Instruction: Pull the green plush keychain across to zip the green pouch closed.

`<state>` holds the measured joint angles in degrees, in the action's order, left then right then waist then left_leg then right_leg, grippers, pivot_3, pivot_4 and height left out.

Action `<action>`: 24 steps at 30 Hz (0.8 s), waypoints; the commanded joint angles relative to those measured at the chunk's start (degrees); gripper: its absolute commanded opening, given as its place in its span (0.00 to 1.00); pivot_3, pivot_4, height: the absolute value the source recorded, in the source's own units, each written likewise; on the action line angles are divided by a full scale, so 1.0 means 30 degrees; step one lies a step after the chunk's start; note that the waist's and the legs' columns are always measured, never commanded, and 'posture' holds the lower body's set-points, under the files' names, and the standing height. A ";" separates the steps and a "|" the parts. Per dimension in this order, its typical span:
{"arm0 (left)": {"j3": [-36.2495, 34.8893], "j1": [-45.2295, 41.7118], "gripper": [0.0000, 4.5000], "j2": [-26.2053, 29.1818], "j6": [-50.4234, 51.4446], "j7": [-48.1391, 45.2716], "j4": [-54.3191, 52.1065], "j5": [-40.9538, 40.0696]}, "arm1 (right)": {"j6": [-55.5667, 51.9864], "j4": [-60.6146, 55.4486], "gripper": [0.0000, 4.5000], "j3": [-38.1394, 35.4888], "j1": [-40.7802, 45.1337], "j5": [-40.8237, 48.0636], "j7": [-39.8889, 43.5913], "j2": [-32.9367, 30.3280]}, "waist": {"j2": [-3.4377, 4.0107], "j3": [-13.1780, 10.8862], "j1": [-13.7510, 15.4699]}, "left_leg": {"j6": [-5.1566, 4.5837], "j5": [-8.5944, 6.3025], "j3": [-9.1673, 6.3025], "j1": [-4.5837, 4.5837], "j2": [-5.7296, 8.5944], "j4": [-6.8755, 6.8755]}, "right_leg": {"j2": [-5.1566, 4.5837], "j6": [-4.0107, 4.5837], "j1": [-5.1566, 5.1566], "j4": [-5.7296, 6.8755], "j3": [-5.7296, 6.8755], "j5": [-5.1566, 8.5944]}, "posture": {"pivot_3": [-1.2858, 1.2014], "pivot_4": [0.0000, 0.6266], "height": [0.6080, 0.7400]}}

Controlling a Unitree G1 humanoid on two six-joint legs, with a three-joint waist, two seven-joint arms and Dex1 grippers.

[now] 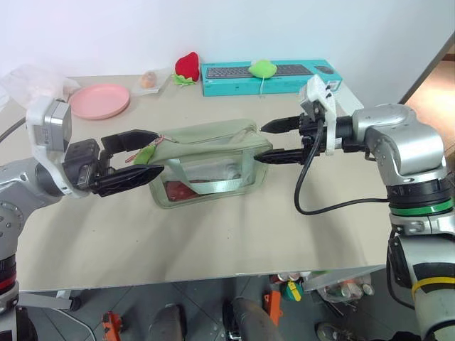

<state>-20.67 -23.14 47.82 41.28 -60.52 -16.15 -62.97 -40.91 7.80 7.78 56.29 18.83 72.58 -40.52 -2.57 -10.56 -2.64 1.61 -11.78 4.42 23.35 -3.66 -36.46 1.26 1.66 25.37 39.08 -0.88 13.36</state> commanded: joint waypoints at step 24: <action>-0.2258 0.0604 1.00 0.0736 0.0920 0.1849 0.6633 0.1146 | 0.0096 -0.2051 0.00 -0.0506 -0.1404 0.1321 -0.0384 -0.0203 | 0.0001 0.0000 -0.0014 | 0.0003 0.0000 0.0002 -0.0006 -0.0007 0.0002 | 0.0031 0.0003 0.0004 0.0001 0.0005 -0.0002 | 0.52 0.24 1.00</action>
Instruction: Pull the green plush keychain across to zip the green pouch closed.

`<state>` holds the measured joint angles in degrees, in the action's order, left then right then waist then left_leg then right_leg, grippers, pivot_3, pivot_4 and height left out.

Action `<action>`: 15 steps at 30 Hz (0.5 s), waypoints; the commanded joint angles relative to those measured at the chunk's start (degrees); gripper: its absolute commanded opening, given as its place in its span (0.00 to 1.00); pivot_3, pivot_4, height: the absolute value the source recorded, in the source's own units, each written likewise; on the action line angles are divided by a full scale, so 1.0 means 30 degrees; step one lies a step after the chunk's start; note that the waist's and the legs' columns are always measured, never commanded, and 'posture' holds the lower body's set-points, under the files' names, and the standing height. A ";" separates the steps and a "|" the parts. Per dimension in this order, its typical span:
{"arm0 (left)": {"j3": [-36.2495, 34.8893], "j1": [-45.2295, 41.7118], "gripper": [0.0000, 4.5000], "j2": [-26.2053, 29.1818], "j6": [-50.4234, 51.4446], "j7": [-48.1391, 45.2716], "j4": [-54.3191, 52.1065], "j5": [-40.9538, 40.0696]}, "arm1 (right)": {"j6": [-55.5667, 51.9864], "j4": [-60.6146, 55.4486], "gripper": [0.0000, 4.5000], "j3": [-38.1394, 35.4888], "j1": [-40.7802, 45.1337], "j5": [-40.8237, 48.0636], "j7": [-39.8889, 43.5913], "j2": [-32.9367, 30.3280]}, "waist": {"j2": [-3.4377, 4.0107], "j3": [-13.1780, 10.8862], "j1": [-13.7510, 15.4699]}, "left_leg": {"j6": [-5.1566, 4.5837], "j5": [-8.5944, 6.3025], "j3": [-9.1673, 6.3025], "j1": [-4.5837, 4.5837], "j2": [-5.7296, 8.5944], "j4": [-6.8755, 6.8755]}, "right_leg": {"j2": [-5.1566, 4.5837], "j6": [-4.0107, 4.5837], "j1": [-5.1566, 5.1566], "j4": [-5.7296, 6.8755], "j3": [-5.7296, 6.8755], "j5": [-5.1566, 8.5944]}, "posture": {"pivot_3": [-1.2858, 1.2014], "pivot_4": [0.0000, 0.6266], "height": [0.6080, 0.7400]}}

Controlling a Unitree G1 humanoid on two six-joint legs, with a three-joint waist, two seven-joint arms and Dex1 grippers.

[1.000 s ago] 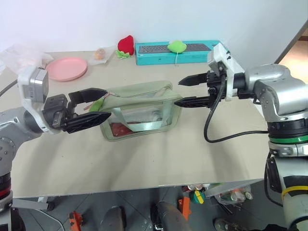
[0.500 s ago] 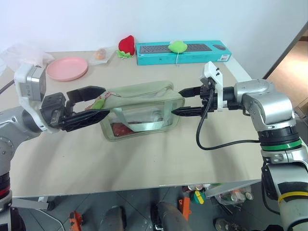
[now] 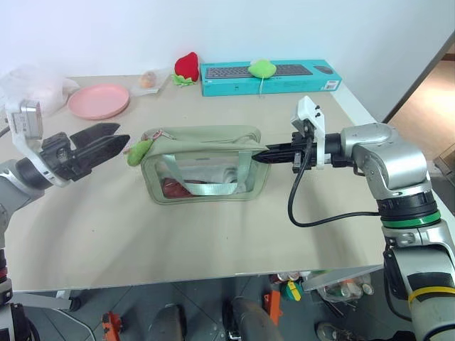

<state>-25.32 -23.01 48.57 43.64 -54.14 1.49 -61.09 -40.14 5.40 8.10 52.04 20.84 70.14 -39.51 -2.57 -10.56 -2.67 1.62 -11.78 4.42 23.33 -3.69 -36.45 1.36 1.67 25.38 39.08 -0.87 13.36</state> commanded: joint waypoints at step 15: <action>-0.3438 0.0471 1.00 -0.1874 0.5069 0.4053 0.2209 -0.4193 | -0.0445 -0.1761 0.00 -0.0607 -0.0355 0.1017 -0.0002 -0.0570 | -0.0024 0.0001 -0.0012 | 0.0006 -0.0005 -0.0007 0.0006 -0.0016 -0.0004 | -0.0033 -0.0012 0.0001 0.0001 0.0008 -0.0002 | 0.52 0.24 1.00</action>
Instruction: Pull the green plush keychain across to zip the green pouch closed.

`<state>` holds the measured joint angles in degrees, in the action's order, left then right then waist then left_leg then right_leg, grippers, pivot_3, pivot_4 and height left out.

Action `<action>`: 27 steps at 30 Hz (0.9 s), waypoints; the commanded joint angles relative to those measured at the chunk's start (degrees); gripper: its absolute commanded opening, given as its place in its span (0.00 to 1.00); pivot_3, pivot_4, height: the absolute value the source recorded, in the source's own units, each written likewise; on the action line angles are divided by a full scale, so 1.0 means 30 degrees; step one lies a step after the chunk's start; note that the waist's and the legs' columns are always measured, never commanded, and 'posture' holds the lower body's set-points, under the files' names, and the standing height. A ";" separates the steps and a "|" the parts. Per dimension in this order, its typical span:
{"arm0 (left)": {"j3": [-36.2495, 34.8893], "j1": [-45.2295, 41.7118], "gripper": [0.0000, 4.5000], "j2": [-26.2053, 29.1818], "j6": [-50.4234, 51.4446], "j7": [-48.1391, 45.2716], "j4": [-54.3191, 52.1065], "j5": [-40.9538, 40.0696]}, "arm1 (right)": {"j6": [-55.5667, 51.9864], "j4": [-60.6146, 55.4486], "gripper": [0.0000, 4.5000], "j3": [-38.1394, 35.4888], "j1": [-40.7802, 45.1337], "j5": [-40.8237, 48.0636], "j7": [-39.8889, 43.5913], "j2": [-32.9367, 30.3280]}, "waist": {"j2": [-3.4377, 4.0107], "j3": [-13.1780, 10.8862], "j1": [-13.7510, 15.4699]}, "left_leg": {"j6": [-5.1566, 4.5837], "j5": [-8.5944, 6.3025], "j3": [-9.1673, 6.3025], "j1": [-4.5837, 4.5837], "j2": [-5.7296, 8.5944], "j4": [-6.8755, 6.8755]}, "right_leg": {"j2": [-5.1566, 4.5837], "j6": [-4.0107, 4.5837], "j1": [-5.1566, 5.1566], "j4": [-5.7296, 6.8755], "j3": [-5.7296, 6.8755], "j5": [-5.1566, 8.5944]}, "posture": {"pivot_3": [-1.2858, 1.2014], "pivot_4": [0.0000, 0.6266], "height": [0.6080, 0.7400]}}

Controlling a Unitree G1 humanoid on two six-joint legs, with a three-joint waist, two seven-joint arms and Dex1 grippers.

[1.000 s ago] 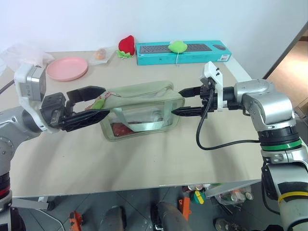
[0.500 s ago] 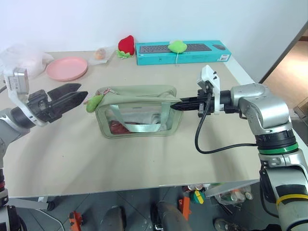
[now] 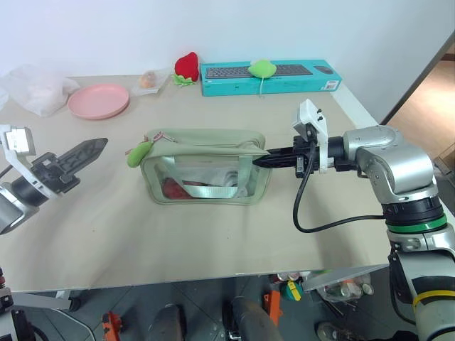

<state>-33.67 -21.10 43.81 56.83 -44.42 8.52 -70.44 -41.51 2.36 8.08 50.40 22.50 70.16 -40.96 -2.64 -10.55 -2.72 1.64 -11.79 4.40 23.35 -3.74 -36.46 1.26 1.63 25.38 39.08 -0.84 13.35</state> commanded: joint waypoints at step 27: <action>0.0716 -0.0368 0.59 -0.3260 0.1910 0.2780 -0.1843 -0.2566 | -0.0615 -0.1619 0.00 -0.0892 -0.0332 0.1207 -0.0754 -0.0087 | -0.0006 0.0002 0.0020 | 0.0020 0.0011 -0.0006 0.0001 0.0019 -0.0013 | 0.0022 0.0006 -0.0006 0.0004 -0.0006 -0.0012 | 0.52 0.24 1.00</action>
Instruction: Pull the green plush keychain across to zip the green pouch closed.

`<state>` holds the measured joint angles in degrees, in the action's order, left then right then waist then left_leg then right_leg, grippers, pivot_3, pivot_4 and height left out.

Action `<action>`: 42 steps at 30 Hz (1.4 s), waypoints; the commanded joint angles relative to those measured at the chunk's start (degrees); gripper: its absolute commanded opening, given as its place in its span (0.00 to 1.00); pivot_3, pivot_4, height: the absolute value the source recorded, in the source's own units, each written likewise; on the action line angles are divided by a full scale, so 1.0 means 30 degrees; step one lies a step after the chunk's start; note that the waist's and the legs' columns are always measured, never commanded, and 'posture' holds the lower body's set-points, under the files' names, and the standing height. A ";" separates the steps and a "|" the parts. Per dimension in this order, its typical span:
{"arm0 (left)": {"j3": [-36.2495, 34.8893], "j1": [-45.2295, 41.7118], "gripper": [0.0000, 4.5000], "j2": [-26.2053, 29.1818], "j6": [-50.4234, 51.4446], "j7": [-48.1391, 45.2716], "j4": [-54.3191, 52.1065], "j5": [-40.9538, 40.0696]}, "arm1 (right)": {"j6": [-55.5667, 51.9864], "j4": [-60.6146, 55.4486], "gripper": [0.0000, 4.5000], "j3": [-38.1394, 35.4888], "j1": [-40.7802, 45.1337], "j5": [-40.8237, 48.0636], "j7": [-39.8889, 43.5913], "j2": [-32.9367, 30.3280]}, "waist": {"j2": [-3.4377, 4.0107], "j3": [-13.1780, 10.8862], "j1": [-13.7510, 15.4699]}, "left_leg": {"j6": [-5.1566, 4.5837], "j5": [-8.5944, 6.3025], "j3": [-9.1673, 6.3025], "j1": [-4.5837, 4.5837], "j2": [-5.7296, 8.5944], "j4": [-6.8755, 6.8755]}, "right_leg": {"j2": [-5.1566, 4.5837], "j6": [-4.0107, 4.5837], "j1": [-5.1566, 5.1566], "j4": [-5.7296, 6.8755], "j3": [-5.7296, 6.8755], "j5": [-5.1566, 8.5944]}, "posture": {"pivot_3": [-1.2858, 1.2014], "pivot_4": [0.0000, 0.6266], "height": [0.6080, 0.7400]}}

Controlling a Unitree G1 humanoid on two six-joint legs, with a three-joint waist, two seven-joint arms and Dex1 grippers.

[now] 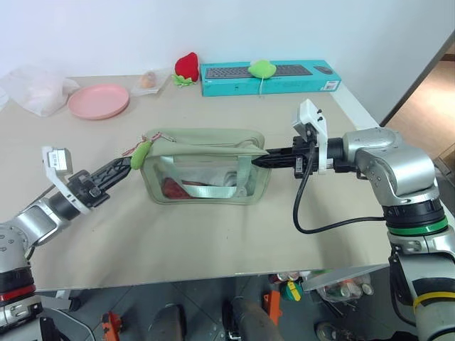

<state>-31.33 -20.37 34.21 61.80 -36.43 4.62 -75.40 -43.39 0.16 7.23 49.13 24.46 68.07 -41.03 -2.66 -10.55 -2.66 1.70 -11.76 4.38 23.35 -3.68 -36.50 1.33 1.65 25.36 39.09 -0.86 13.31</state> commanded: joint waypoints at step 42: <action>0.0713 -0.6953 0.59 0.0911 -0.1522 -0.0508 0.0473 0.0876 | -0.0594 -0.1591 0.00 -0.0874 -0.0144 0.1264 -0.1084 0.0271 | -0.0003 -0.0002 -0.0023 | 0.0040 0.0021 -0.0005 -0.0002 -0.0013 0.0015 | 0.0049 -0.0007 0.0005 -0.0002 -0.0013 -0.0014 | 0.52 0.24 1.00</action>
<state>-26.38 -40.85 35.13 56.83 -36.58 7.50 -70.73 -45.33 -2.21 6.48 48.01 26.71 64.84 -40.14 -2.67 -10.55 -2.73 1.82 -11.69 4.37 23.35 -3.72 -36.45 1.48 1.63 25.38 39.09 -0.88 13.27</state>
